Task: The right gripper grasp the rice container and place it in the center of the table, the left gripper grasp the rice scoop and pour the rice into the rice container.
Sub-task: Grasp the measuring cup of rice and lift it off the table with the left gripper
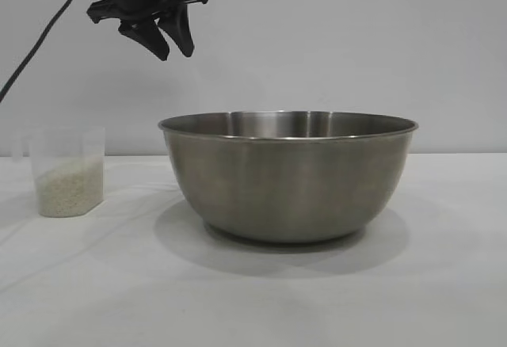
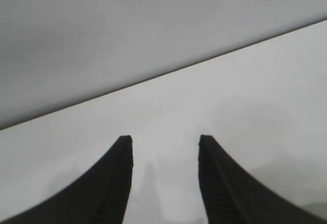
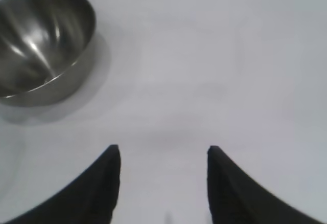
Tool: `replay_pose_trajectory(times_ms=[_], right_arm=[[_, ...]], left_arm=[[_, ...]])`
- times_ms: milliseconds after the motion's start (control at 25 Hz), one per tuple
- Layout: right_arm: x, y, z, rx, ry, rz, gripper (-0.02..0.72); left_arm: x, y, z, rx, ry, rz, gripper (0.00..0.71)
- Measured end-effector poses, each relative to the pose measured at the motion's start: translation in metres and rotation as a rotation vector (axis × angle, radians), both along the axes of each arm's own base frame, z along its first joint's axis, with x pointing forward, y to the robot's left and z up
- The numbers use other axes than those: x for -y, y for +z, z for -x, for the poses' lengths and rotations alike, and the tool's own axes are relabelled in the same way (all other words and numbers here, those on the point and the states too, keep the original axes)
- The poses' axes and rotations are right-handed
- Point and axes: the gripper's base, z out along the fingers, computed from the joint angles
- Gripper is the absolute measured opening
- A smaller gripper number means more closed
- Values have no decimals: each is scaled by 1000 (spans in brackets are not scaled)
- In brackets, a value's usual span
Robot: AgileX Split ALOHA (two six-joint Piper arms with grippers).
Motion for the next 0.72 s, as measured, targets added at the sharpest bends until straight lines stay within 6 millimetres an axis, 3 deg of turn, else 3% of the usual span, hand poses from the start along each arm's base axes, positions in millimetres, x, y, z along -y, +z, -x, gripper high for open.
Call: replay_pose_trajectory(times_ms=[200,720], right_arm=[[-1,-4,26,108,29,59,352],[0,-7,19,160,33,82,352]], left_arm=[[-1,5,1,11,-2,-1,268],[-3,23,10,35,-24,-39,268]])
